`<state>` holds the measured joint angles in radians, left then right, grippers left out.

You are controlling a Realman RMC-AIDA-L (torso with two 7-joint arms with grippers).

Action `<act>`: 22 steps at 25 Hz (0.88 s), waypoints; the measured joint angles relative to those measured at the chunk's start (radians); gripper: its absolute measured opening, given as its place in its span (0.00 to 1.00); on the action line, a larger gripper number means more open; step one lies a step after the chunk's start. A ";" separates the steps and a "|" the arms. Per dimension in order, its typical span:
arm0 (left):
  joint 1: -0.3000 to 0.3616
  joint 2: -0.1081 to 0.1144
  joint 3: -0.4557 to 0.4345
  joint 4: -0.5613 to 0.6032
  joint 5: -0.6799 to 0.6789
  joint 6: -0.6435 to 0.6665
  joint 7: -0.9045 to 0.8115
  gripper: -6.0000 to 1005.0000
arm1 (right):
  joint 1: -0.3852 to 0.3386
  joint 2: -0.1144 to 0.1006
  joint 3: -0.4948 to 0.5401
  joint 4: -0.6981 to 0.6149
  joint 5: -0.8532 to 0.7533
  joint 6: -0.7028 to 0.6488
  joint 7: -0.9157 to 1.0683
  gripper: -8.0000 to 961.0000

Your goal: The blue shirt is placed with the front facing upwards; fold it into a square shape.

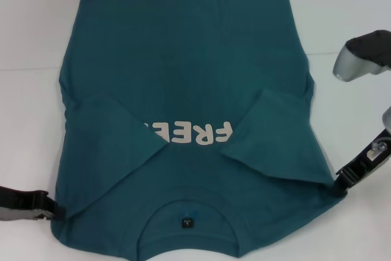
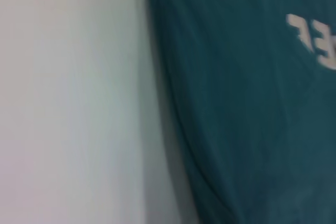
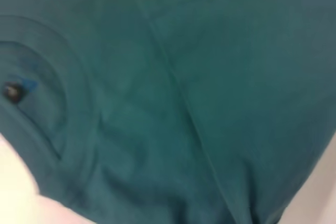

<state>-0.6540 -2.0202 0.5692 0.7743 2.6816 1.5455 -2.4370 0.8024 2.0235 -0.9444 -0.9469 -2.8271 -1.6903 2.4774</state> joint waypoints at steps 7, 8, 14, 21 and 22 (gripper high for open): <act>0.020 -0.001 -0.063 -0.008 -0.047 0.027 0.121 0.06 | -0.054 -0.002 0.084 -0.048 0.079 -0.034 -0.110 0.05; 0.024 -0.002 -0.073 -0.010 -0.054 0.030 0.135 0.06 | -0.071 0.000 0.093 -0.059 0.099 -0.036 -0.128 0.05; 0.054 -0.008 -0.109 -0.027 -0.101 0.041 0.217 0.06 | -0.195 0.006 0.162 -0.107 0.269 -0.069 -0.250 0.05; 0.095 -0.021 -0.130 -0.029 -0.152 0.043 0.325 0.06 | -0.344 0.008 0.254 -0.098 0.439 -0.097 -0.443 0.05; 0.102 -0.022 -0.140 -0.029 -0.160 0.045 0.342 0.06 | -0.361 0.010 0.267 -0.097 0.457 -0.103 -0.469 0.05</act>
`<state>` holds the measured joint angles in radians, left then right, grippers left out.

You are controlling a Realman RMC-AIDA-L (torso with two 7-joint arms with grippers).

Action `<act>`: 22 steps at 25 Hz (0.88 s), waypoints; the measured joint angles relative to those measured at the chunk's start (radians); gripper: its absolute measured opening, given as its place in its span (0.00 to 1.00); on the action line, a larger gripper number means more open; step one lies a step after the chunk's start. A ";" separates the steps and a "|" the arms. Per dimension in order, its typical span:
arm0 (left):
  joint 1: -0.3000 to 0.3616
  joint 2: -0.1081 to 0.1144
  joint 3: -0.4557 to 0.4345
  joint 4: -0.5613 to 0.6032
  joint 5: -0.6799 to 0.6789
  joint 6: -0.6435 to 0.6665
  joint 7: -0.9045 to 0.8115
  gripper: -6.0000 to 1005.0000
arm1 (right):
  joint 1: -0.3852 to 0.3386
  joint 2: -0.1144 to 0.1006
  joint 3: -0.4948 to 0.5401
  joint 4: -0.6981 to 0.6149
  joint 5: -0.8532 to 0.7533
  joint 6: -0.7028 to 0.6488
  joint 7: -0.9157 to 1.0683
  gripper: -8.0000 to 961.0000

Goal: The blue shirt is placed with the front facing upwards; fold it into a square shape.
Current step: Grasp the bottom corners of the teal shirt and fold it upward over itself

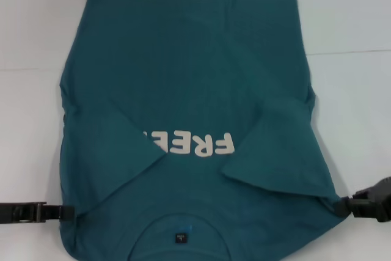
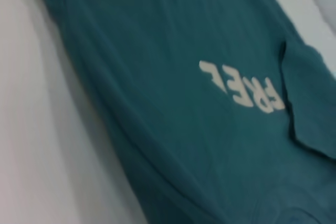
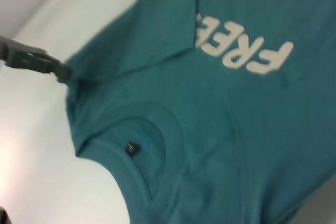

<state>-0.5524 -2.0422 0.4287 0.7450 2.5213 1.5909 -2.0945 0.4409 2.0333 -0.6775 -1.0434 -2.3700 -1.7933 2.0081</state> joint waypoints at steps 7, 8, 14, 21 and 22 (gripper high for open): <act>0.047 0.001 -0.111 -0.007 -0.007 0.059 0.120 0.06 | -0.057 0.013 0.040 0.040 0.036 -0.023 -0.132 0.06; 0.052 0.001 -0.117 -0.005 -0.007 0.065 0.129 0.06 | -0.058 0.013 0.048 0.048 0.037 -0.026 -0.146 0.05; 0.110 -0.001 -0.202 0.000 -0.005 0.119 0.231 0.06 | -0.062 0.005 0.153 0.119 0.039 -0.045 -0.264 0.05; 0.164 -0.004 -0.277 0.011 -0.007 0.197 0.343 0.06 | -0.094 -0.011 0.247 0.192 0.037 -0.049 -0.384 0.05; 0.170 -0.005 -0.283 0.011 -0.007 0.206 0.356 0.06 | -0.103 -0.010 0.256 0.195 0.038 -0.052 -0.402 0.05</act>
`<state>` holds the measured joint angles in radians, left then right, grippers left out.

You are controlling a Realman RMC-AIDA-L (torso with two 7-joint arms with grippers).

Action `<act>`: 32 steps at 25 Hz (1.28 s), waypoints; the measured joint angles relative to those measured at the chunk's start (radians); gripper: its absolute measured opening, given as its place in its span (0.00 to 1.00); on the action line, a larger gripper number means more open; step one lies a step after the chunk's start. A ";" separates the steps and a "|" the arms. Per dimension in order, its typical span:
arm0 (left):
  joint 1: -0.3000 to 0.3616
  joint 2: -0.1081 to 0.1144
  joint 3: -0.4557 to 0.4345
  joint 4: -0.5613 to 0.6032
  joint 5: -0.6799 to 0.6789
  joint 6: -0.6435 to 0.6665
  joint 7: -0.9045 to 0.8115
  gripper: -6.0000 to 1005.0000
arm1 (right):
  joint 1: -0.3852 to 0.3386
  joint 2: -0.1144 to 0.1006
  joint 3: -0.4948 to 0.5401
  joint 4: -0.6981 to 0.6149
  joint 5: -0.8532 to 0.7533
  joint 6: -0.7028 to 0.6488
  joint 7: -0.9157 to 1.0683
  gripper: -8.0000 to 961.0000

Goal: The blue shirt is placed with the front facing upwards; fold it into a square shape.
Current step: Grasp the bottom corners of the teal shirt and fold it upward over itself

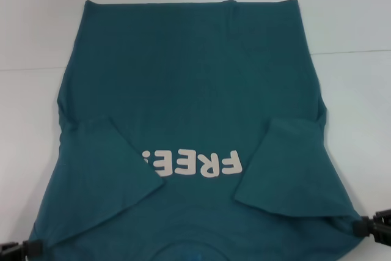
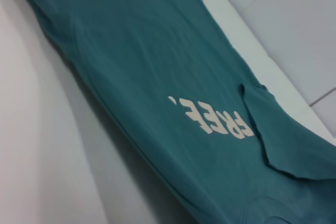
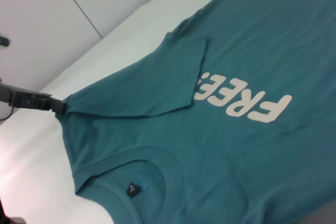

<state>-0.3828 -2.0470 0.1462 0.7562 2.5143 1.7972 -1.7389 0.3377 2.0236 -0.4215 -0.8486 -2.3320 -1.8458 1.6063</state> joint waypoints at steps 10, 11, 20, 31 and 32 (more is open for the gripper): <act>0.045 -0.017 -0.021 0.002 0.000 0.092 0.110 0.06 | -0.085 0.009 0.064 0.042 0.002 -0.077 -0.200 0.05; 0.053 -0.020 -0.022 0.002 0.000 0.094 0.122 0.06 | -0.093 0.010 0.072 0.042 0.002 -0.080 -0.215 0.05; 0.096 -0.034 -0.054 -0.003 0.003 0.131 0.196 0.06 | -0.133 -0.010 0.211 0.103 0.001 -0.127 -0.330 0.05; 0.136 -0.049 -0.055 -0.006 0.009 0.173 0.227 0.06 | -0.176 -0.026 0.262 0.125 -0.004 -0.117 -0.364 0.05; 0.138 -0.049 -0.056 -0.006 0.009 0.178 0.233 0.06 | -0.183 -0.026 0.263 0.129 -0.004 -0.122 -0.373 0.05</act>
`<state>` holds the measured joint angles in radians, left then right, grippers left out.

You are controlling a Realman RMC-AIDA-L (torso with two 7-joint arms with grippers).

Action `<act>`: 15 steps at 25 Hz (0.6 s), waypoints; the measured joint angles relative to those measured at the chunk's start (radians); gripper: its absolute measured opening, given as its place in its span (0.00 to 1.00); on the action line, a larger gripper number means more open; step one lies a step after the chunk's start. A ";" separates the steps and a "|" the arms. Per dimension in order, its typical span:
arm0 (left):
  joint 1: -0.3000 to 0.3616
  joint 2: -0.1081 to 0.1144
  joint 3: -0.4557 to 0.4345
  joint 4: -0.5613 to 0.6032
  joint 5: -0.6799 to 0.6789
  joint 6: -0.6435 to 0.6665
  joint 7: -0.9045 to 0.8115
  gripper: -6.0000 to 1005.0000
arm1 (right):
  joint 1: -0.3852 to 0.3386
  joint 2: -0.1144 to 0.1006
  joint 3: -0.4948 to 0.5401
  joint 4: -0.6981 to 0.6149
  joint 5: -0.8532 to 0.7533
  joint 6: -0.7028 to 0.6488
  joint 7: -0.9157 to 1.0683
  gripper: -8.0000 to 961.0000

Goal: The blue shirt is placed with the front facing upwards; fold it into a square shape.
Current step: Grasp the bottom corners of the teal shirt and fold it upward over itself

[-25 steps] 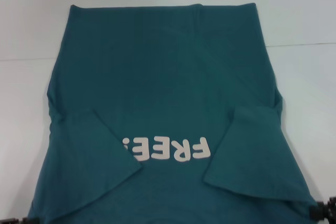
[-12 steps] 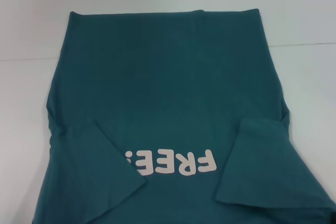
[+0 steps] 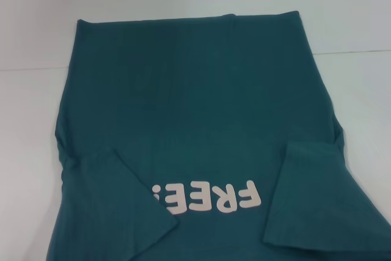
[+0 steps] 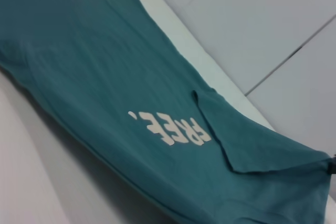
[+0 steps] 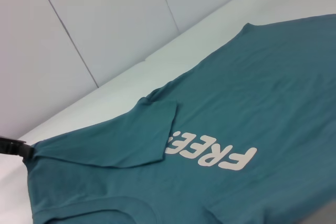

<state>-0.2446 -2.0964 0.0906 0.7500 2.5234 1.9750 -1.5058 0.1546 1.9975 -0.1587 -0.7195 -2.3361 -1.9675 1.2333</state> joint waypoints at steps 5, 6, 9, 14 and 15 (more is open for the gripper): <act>0.009 -0.003 -0.006 -0.002 -0.002 0.019 0.028 0.06 | -0.031 -0.003 0.010 0.045 0.004 -0.012 -0.055 0.05; 0.008 -0.003 -0.006 -0.004 -0.003 0.019 0.030 0.06 | -0.033 -0.004 0.015 0.052 0.004 -0.011 -0.062 0.05; -0.008 -0.003 -0.007 -0.017 -0.009 0.015 0.032 0.06 | -0.026 -0.005 0.037 0.058 0.005 -0.008 -0.068 0.05; -0.047 0.000 -0.008 -0.054 -0.029 -0.014 0.022 0.06 | 0.013 -0.003 0.116 0.058 0.007 0.013 -0.051 0.05; -0.052 0.002 -0.008 -0.062 -0.037 -0.026 0.018 0.06 | 0.023 -0.001 0.128 0.058 0.007 0.022 -0.045 0.05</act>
<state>-0.2969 -2.0948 0.0826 0.6884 2.4862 1.9491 -1.4873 0.1777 1.9965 -0.0306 -0.6611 -2.3295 -1.9454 1.1883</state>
